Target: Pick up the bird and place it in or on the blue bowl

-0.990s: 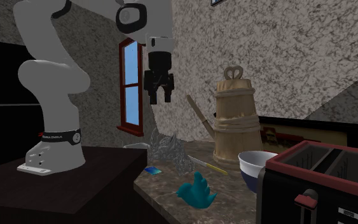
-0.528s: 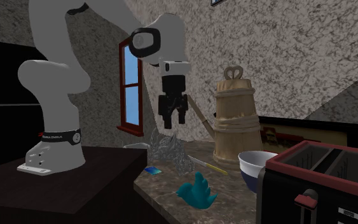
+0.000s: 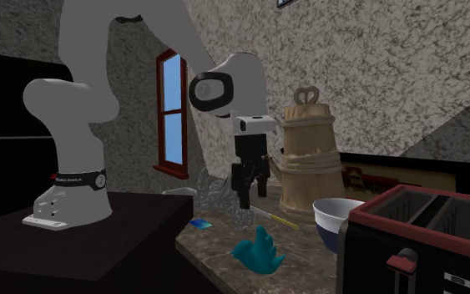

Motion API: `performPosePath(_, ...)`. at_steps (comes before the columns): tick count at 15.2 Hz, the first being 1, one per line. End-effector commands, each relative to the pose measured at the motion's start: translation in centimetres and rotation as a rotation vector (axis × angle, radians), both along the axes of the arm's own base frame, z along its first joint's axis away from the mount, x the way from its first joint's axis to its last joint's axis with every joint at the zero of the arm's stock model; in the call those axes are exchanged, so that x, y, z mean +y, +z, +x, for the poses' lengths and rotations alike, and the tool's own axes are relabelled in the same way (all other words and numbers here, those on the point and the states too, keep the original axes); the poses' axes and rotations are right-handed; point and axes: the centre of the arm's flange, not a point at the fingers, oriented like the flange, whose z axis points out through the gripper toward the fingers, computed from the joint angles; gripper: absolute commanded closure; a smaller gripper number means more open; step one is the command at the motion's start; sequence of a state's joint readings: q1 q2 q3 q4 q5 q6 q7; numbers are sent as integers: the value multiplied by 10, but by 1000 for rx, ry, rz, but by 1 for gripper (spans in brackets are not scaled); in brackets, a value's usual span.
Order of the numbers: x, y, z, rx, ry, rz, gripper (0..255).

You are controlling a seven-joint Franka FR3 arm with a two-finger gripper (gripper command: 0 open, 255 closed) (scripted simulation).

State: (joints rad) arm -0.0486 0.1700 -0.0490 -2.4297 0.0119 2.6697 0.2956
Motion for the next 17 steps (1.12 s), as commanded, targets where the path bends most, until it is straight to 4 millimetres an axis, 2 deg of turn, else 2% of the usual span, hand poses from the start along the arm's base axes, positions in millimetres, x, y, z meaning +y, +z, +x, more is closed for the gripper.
performPosePath(1, -2, -22, 14, -9, -15, -8, 0)
performPosePath(4, -9, -47, 32, -19, -33, -18, 0)
performPosePath(11, -10, -84, 35, -19, -33, -18, 0)
performPosePath(17, -10, -87, 35, -19, -33, -18, 0)
